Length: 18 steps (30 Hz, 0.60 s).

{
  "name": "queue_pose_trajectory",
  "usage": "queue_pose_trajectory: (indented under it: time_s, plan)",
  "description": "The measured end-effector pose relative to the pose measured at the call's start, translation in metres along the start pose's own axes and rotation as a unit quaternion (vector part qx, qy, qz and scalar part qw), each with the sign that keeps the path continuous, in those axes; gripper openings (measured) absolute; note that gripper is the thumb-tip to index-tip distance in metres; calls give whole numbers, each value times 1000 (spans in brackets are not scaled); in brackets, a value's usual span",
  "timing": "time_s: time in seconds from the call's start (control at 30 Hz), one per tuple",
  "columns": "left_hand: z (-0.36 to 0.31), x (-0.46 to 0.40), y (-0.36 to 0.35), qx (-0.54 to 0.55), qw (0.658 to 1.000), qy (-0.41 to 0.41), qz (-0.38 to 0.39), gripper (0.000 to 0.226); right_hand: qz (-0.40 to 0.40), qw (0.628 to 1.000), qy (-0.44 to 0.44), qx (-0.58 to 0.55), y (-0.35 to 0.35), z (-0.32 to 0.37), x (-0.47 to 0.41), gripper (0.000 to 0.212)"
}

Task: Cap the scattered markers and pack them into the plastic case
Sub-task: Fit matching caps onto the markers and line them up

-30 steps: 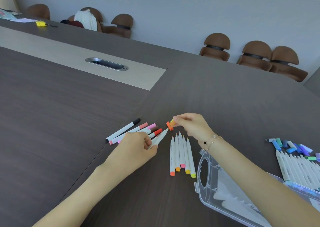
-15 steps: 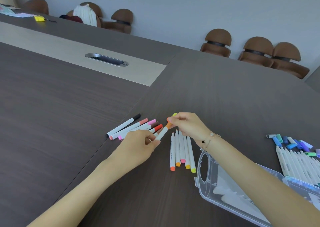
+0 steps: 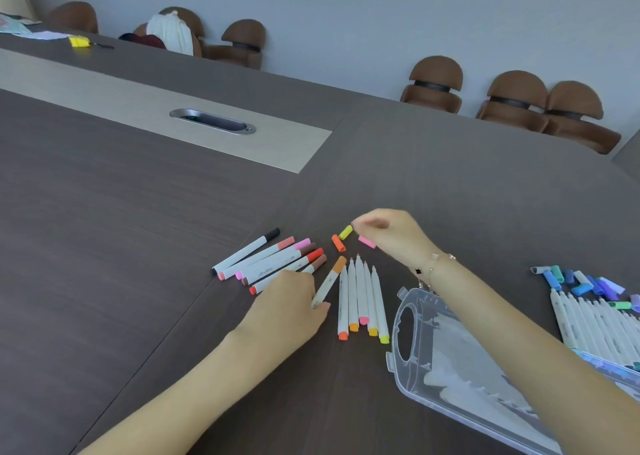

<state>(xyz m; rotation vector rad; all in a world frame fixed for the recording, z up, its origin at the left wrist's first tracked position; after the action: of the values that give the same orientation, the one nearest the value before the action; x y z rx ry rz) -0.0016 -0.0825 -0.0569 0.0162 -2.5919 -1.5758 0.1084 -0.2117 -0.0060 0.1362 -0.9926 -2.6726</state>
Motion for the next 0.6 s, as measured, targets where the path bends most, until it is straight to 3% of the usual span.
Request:
queue_pose_trajectory:
  time_s: [0.1, 0.23, 0.43, 0.6]
  plan:
    - [-5, 1, 3, -38, 999, -9, -28, 33, -65, 988, 40, 135, 24, -6, -14, 19]
    - [-14, -3, 15, -44, 996, -37, -74, 32, -17, 970, 73, 233, 8, -11, -27, 17]
    - [-39, -5, 14, -51, 994, -64, -74, 24, 22, 979, 72, 189, -26, 4, -39, 17]
    - [-34, -9, 11, -75, 996, -39, -34, 27, 58, 964, 90, 245, -50, 15, -42, 24]
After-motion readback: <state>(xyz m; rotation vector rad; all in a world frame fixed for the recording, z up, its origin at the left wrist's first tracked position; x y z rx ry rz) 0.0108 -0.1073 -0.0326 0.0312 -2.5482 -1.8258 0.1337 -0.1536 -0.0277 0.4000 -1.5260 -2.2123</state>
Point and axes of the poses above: each hand's wrist, its own x-axis away from the middle knuckle, its own y-axis out of the back of the hand, z = x × y, the point moved 10 cm from there along -x, towards the middle knuckle, and after that the axes turned 3 degrees about -y, right-handed, at the moved point
